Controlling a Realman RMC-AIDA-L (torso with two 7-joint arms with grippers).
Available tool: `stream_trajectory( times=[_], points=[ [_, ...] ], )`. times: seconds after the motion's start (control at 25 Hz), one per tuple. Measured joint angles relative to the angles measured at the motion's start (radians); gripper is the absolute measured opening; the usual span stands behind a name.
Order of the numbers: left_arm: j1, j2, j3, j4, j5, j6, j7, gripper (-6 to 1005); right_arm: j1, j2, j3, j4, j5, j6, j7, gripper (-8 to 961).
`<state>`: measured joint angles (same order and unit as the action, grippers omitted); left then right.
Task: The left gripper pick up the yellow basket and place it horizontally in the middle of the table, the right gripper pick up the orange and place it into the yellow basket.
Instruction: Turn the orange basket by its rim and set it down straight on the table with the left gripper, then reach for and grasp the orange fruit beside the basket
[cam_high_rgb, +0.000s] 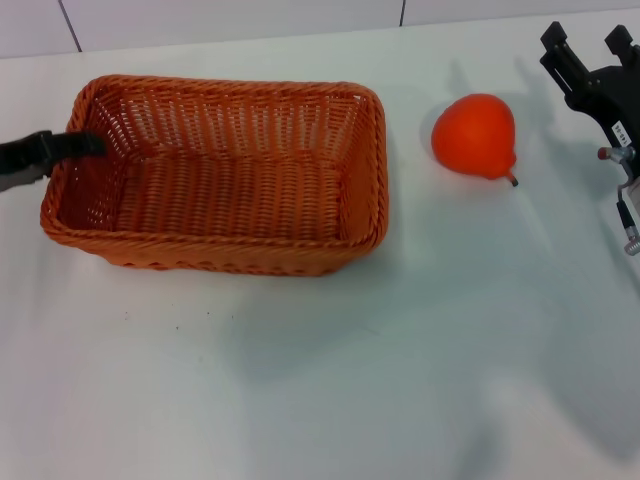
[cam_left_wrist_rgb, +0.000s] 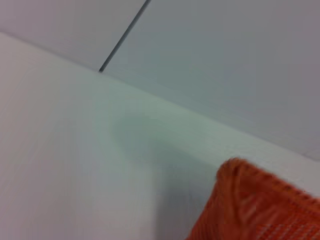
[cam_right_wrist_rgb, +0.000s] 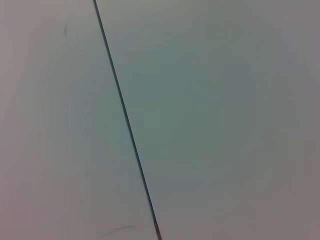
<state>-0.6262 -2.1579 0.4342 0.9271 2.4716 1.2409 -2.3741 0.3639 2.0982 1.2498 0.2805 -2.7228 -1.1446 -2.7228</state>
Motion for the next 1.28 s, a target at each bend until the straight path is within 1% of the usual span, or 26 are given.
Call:
stream_trajectory(
  times=[0.16,0.32,0.36,0.44,0.56,0.72,0.84,0.96,1.08,1.28],
  points=[
    [0.008,0.000,0.000,0.017,-0.092,-0.008,0.066,708,-0.002,0.001,-0.003,0.000,-0.003,0.000,0.000,945],
    [0.008,0.000,0.000,0.052,-0.176,-0.031,0.142,846,-0.002,0.001,-0.030,0.001,-0.001,0.001,0.000,945],
    [0.008,-0.003,0.000,0.061,-0.227,-0.054,0.193,852,-0.001,0.001,-0.039,0.002,-0.001,0.001,0.000,945],
    [0.012,-0.004,0.000,0.060,-0.285,-0.081,0.247,866,0.001,0.001,-0.058,0.003,0.000,0.004,0.004,945],
    [0.021,-0.005,0.000,0.035,-0.438,-0.125,0.393,885,0.009,0.001,-0.099,0.000,0.000,0.015,0.026,945],
    [0.037,-0.005,-0.002,-0.032,-0.664,-0.145,0.628,880,0.014,0.001,-0.152,-0.001,0.000,0.052,0.052,946],
    [0.049,-0.003,-0.004,-0.102,-0.800,-0.142,0.771,877,0.015,0.000,-0.180,-0.001,0.000,0.079,0.069,946],
    [0.069,-0.006,-0.002,-0.148,-0.908,-0.125,0.916,877,0.015,-0.001,-0.198,-0.001,-0.001,0.107,0.088,946],
    [0.081,-0.005,-0.002,-0.200,-0.986,-0.105,0.994,879,0.012,-0.004,-0.200,-0.002,-0.001,0.133,0.094,946],
    [0.090,-0.006,-0.006,-0.235,-1.011,-0.098,1.053,882,0.014,-0.009,-0.173,-0.012,0.000,0.186,0.095,945]
  ],
)
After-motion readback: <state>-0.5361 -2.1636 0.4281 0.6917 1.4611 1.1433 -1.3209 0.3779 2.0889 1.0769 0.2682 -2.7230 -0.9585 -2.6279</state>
